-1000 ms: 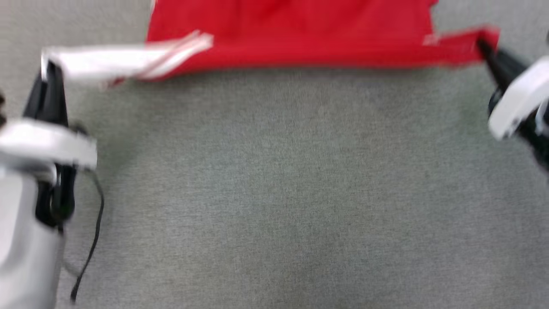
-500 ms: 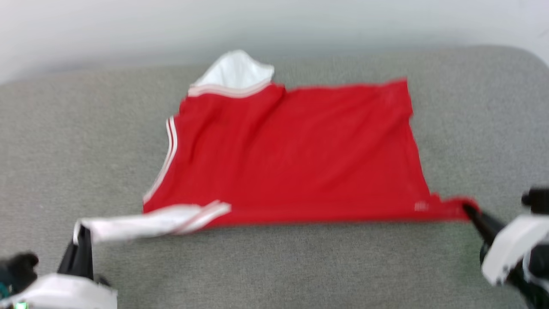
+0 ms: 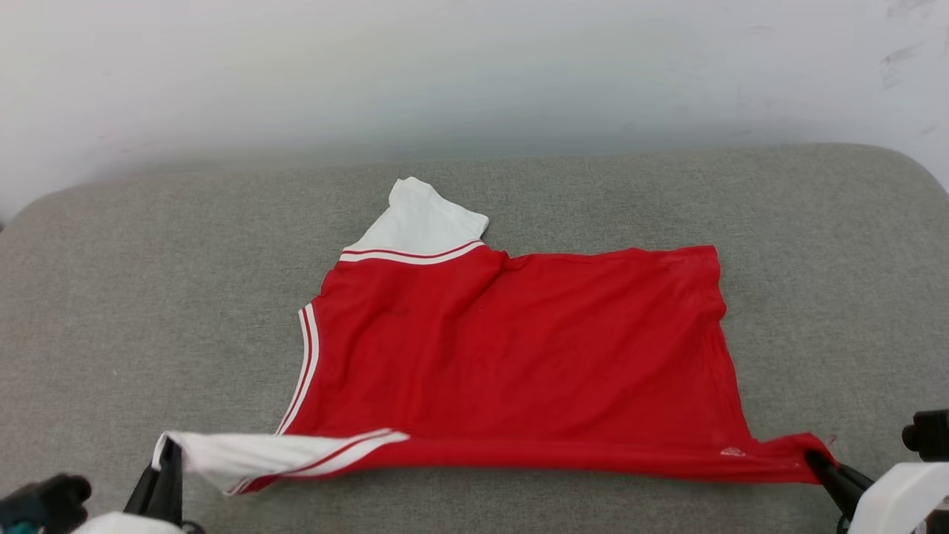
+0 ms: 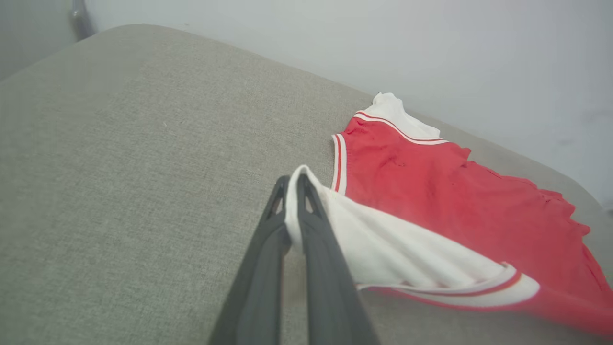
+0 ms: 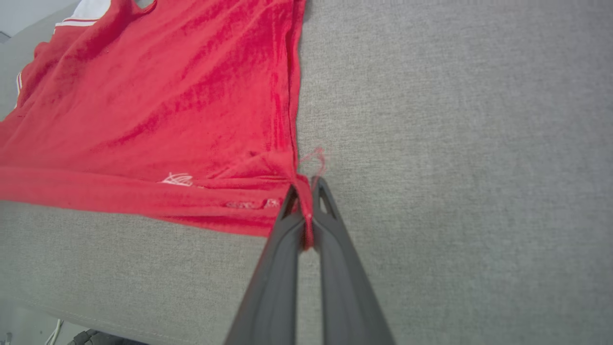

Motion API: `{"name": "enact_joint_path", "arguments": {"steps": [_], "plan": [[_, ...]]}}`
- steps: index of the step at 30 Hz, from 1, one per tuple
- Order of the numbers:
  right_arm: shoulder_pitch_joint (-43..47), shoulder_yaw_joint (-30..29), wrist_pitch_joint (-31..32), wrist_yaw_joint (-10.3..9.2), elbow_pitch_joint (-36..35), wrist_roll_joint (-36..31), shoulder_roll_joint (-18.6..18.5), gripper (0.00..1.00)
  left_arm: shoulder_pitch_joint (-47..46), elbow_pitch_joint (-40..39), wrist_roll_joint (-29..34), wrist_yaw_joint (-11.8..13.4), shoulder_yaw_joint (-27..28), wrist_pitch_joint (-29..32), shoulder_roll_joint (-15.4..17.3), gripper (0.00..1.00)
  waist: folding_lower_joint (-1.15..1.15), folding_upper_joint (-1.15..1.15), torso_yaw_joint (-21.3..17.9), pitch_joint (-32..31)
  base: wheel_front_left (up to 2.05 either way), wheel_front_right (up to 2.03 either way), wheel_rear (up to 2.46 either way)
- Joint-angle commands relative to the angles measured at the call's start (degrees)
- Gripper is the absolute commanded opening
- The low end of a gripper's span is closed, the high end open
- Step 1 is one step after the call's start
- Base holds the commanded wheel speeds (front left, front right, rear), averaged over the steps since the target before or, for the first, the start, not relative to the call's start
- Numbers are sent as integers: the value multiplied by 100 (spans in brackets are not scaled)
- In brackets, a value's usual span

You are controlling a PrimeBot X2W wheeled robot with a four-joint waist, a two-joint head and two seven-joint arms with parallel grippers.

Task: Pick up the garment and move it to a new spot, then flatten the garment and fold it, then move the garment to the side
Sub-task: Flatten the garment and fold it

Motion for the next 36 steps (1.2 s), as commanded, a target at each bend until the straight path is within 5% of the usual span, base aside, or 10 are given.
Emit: {"name": "enact_joint_path", "arguments": {"steps": [1,14,22,23,24,25,28,36], "plan": [[-51,-73,62,-14,-64,-89,36,0,-207,-7,43,5,0,23,59,0,2,0,-3,0,0,0,0],[-1616,560,387,-10,587,-327,70,0,-1984,953,330,-491,-845,375,-131,0,2,0,38,770,0,0,0],[-2174,1029,-36,-10,1384,-344,-61,0,-2483,1808,280,-818,-1138,473,-326,0,2,0,40,1164,0,0,0],[-2201,1103,-110,-10,1515,-350,-76,15,-2525,1912,247,-861,-1173,509,-354,0,2,0,34,1177,0,0,0],[-2226,1185,-176,-10,1633,-324,-75,44,-2564,1992,232,-899,-1213,550,-381,0,2,0,30,1185,0,0,0],[-2250,1249,-256,-10,1743,-302,-75,100,-2611,2074,207,-933,-1228,557,-403,38,2,0,29,1191,0,0,0],[-2308,1455,-567,-11,1988,-184,-69,100,-2705,2318,154,-1059,-1238,566,-411,100,2,0,7,1175,0,0,0],[-2253,1913,-1753,-10,2144,-9,-306,100,-2635,2561,43,-1170,-1087,441,-250,100,2,0,-119,798,0,0,0]]}}
